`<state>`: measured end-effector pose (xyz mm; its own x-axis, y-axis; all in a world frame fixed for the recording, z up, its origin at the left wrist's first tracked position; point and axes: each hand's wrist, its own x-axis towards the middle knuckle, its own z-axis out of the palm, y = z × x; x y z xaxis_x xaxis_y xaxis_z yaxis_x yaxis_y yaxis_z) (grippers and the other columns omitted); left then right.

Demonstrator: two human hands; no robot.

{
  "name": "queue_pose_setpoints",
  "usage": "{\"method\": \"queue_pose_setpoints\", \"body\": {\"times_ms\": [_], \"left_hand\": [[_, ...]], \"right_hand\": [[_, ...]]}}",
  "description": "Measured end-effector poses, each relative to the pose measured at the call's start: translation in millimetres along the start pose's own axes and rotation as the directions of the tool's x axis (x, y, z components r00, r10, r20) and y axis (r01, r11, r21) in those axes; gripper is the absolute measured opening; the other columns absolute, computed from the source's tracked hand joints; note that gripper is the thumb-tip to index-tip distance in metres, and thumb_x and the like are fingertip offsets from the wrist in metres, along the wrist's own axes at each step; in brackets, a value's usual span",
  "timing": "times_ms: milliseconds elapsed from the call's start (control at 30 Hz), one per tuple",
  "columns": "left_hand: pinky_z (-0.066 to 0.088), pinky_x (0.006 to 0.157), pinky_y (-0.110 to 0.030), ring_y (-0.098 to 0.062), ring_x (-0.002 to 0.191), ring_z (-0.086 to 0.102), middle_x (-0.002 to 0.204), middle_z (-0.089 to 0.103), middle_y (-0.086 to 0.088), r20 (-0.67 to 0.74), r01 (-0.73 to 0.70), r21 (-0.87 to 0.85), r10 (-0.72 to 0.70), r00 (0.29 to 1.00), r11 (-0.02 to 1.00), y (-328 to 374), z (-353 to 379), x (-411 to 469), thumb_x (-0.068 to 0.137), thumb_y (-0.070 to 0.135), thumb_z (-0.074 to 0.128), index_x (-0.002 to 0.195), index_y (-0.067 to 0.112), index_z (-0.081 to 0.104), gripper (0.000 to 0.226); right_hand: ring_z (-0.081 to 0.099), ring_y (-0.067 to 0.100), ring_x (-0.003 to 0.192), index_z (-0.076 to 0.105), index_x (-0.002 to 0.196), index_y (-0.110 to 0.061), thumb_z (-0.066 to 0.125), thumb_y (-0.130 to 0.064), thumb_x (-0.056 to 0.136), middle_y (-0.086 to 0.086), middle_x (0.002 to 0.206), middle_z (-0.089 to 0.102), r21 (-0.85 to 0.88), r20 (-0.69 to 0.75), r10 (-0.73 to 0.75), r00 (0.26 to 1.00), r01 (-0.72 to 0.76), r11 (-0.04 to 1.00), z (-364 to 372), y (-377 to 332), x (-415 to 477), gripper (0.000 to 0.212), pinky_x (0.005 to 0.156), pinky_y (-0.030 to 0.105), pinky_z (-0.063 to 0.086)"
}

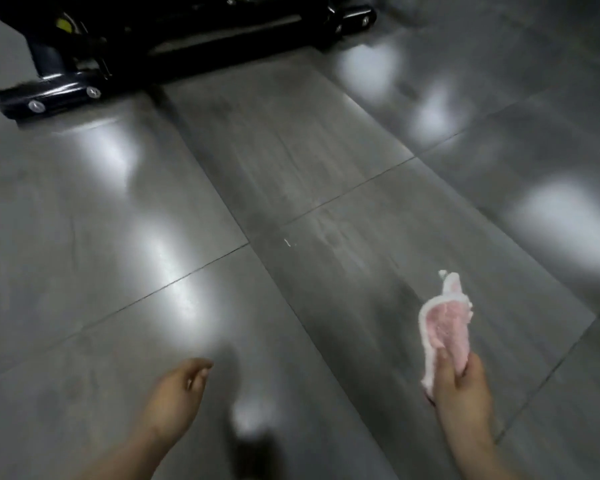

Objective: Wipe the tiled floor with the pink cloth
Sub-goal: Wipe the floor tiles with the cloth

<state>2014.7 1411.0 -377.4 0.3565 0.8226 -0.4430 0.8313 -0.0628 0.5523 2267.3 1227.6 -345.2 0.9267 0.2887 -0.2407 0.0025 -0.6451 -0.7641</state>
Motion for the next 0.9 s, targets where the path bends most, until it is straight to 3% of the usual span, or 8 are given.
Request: {"method": "queue_pose_setpoints", "body": {"times_ms": [300, 433, 600, 700, 767, 800, 833, 900], "left_hand": [[0.028, 0.108, -0.038, -0.028, 0.129, 0.042, 0.137, 0.048, -0.012, -0.170, -0.100, 0.103, 0.116, 0.979, 0.990, 19.3, 56.7, 157.7, 0.092, 0.018, 0.044, 0.127, 0.010, 0.049, 0.036], [0.009, 0.115, -0.039, -0.022, 0.142, 0.014, 0.153, 0.021, -0.006, -0.158, -0.090, 0.231, 0.129, 0.979, 0.969, -3.6, 85.8, 203.4, 0.094, 0.039, 0.031, 0.140, 0.018, 0.027, 0.050], [-0.011, 0.109, -0.023, -0.021, 0.128, 0.025, 0.136, 0.048, -0.016, -0.094, -0.126, 0.398, 0.177, 0.980, 0.909, -31.6, 99.2, 209.4, 0.087, 0.061, 0.004, 0.130, 0.008, 0.043, 0.079], [-0.015, 0.111, -0.022, -0.021, 0.126, 0.027, 0.132, 0.052, -0.017, -0.071, -0.117, 0.358, 0.152, 0.986, 0.926, -35.5, 102.9, 210.2, 0.089, 0.057, 0.002, 0.128, 0.007, 0.043, 0.075], [-0.014, 0.112, -0.023, -0.022, 0.126, 0.027, 0.132, 0.052, -0.017, -0.085, -0.114, 0.344, 0.151, 0.985, 0.932, -35.4, 102.2, 210.9, 0.089, 0.056, 0.002, 0.128, 0.009, 0.040, 0.072], [-0.014, 0.112, -0.024, -0.022, 0.126, 0.027, 0.132, 0.052, -0.017, -0.080, -0.107, 0.343, 0.143, 0.987, 0.933, -35.1, 101.7, 211.6, 0.089, 0.055, 0.002, 0.128, 0.009, 0.039, 0.071], [-0.014, 0.112, -0.024, -0.022, 0.125, 0.028, 0.131, 0.053, -0.017, -0.075, -0.109, 0.347, 0.144, 0.987, 0.932, -36.1, 102.6, 212.1, 0.090, 0.054, 0.002, 0.128, 0.009, 0.039, 0.070], [-0.014, 0.112, -0.024, -0.023, 0.124, 0.028, 0.130, 0.054, -0.017, -0.079, -0.113, 0.345, 0.149, 0.986, 0.932, -37.9, 103.8, 211.6, 0.090, 0.054, 0.001, 0.127, 0.009, 0.038, 0.069]], "right_hand": [[0.053, 0.031, 0.115, 0.040, 0.138, -0.012, 0.028, -0.055, 0.082, 0.020, 0.131, 0.053, -0.322, 0.309, -0.166, 0.937, 0.267, 0.908, 136.9, 12.9, 119.9, 0.072, 0.092, 0.032, 0.040], [0.012, 0.030, 0.141, 0.016, 0.146, -0.016, -0.029, -0.077, 0.063, 0.019, 0.150, 0.027, -0.635, 0.490, -0.170, 0.855, 0.484, 0.603, 194.6, 42.6, 129.0, 0.113, 0.116, 0.031, -0.001], [-0.011, 0.019, 0.144, -0.008, 0.147, -0.025, 0.000, -0.052, 0.095, 0.005, 0.157, -0.012, -0.587, 0.514, -0.440, 0.736, 0.676, 0.445, 208.0, 89.2, 133.0, 0.060, 0.114, 0.037, -0.007], [0.030, 0.026, 0.138, 0.007, 0.147, -0.031, 0.019, -0.039, 0.095, 0.009, 0.152, 0.027, -0.627, 0.314, -0.464, 0.829, 0.547, 0.554, 202.4, 81.3, 160.2, 0.054, 0.112, 0.046, 0.017], [0.045, 0.033, 0.126, 0.036, 0.139, -0.030, 0.024, -0.048, 0.092, 0.013, 0.139, 0.045, -0.558, 0.190, -0.222, 0.956, 0.291, 0.777, 213.2, 44.0, 197.3, 0.051, 0.105, 0.053, 0.034], [0.052, 0.040, 0.116, 0.053, 0.128, -0.022, 0.030, -0.056, 0.091, 0.024, 0.126, 0.053, -0.457, 0.320, -0.228, 0.920, 0.361, 0.813, 216.6, 31.8, 206.7, 0.055, 0.096, 0.056, 0.042], [0.058, 0.046, 0.100, 0.067, 0.112, -0.011, 0.046, -0.058, 0.087, 0.035, 0.104, 0.061, -0.118, 0.560, -0.360, 0.746, 0.502, 0.857, 227.0, 18.1, 206.8, 0.056, 0.082, 0.051, 0.051], [0.054, 0.036, 0.107, 0.073, 0.102, -0.015, 0.065, -0.033, 0.084, 0.026, 0.086, 0.070, 0.140, 0.530, -0.767, 0.361, 0.855, 0.499, 246.7, -14.9, 223.8, 0.027, 0.066, 0.016, 0.047]]}}
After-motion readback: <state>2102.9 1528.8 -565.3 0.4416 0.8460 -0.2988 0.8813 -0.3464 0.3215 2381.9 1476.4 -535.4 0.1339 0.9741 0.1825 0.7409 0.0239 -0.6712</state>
